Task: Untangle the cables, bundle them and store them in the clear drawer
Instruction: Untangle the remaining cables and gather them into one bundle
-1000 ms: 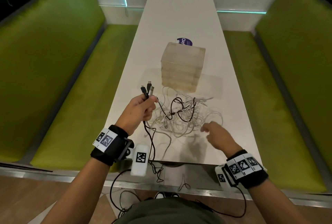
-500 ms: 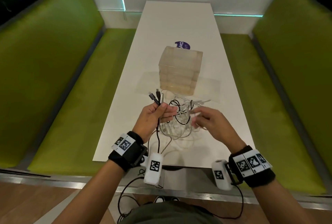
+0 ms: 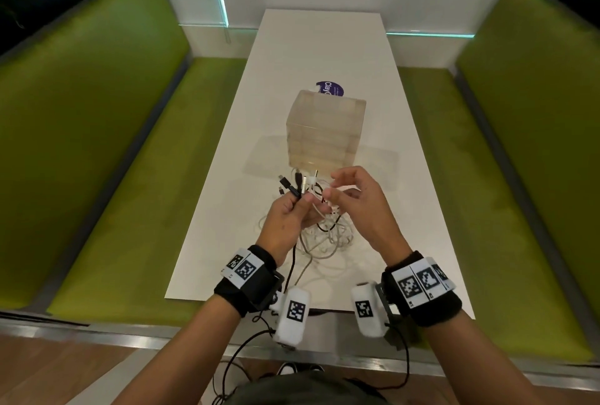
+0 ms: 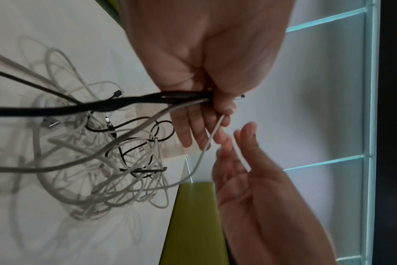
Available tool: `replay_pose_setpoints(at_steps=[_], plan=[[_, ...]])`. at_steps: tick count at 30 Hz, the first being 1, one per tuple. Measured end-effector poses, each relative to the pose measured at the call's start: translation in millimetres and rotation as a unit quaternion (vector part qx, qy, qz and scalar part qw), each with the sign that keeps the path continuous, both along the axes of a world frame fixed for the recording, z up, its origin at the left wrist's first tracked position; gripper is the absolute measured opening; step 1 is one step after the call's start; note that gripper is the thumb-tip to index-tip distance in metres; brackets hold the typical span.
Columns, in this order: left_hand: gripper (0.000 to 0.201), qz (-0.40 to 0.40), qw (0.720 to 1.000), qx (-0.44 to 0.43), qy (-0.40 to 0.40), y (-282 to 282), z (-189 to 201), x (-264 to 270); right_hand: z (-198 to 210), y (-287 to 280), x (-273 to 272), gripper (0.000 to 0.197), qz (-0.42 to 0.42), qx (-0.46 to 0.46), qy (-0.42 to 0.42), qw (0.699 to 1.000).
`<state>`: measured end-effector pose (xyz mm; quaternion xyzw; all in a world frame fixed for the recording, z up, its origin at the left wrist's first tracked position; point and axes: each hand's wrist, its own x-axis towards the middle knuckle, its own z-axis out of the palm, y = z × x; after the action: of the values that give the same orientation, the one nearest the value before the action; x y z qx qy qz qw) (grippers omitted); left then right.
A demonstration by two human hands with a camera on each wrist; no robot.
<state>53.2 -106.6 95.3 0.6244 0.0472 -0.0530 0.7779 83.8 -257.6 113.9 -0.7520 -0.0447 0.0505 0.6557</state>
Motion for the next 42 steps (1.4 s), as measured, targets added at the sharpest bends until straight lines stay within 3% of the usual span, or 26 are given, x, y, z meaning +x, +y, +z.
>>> replay_pose_setpoints(at_steps=[2, 4, 5, 7, 9, 13, 17, 20, 23, 25, 28, 31, 34, 39, 42], plan=[[0.026, 0.024, 0.999, -0.032, 0.006, 5.5, 2.8, 2.4, -7.9, -10.6, 2.9, 0.022, 0.106, -0.122, 0.019, 0.987], [0.028, 0.035, 0.996, -0.086, 0.014, 9.5, 4.8, 5.9, -19.3, -13.7, 2.1, 0.007, 0.248, -0.227, 0.049, 0.94], [0.029, 0.031, 0.992, -0.122, 0.02, 10.6, 6.8, 6.3, -26.6, -11.8, 1.7, 0.005, 0.276, -0.252, 0.054, 0.926], [0.029, 0.013, 0.985, -0.168, 0.024, 11.0, 10.1, 7.0, -41.5, -7.1, 5.8, 0.02, 0.246, -0.258, 0.041, 0.934], [0.028, 0.009, 0.987, -0.156, 0.025, 12.1, 13.3, 7.8, -49.1, -3.2, 13.3, 0.025, 0.22, -0.272, 0.017, 0.937], [0.028, 0.04, 0.981, -0.19, 0.007, 20.1, 23.4, 11.6, -52.4, 4.7, 26.6, 0.033, 0.231, -0.409, -0.07, 0.88], [0.026, 0.071, 0.967, -0.242, -0.039, 44.0, 48.1, 22.0, -67.0, -16.4, 36.4, 0.023, 0.197, -0.445, -0.03, 0.873], [0.028, 0.095, 0.978, -0.178, -0.045, 63.7, 49.1, 32.7, -74.2, -31.6, 37.9, 0.025, 0.171, -0.385, -0.012, 0.907], [0.029, 0.112, 0.993, -0.041, -0.009, 64.2, 30.6, 35.1, -66.9, -29.7, 30.4, 0.017, 0.193, -0.265, 0.012, 0.945], [0.026, 0.095, 0.994, 0.049, 0.012, 57.1, 20.4, 28.8, -58.3, -26.4, 24.2, 0.007, 0.207, -0.162, 0.034, 0.964], [0.025, 0.028, 0.988, 0.15, 0.023, 39.0, 9.7, 19.1, -49.6, -23.7, 20.8, 0.017, 0.19, -0.1, 0.019, 0.976], [0.021, -0.063, 0.985, 0.158, 0.014, 21.8, 4.7, 16.3, -44.9, -13.7, 22.0, 0.023, 0.169, -0.152, -0.018, 0.974], [0.034, -0.094, 0.979, 0.179, 0.012, 8.5, 1.4, 17.1, -44.8, -6.6, 26.2, 0.019, 0.14, -0.218, -0.047, 0.965], [0.012, -0.012, 0.961, 0.275, -0.007, 4.5, -0.6, 21.8, -42.2, -3.6, 30.7, 0.023, 0.114, -0.314, -0.069, 0.94], [0.016, 0.044, 0.978, 0.205, -0.007, 11.6, 11.6, 22.5, -51.5, -10.1, 33.1, 0.02, 0.109, -0.367, -0.066, 0.921]])
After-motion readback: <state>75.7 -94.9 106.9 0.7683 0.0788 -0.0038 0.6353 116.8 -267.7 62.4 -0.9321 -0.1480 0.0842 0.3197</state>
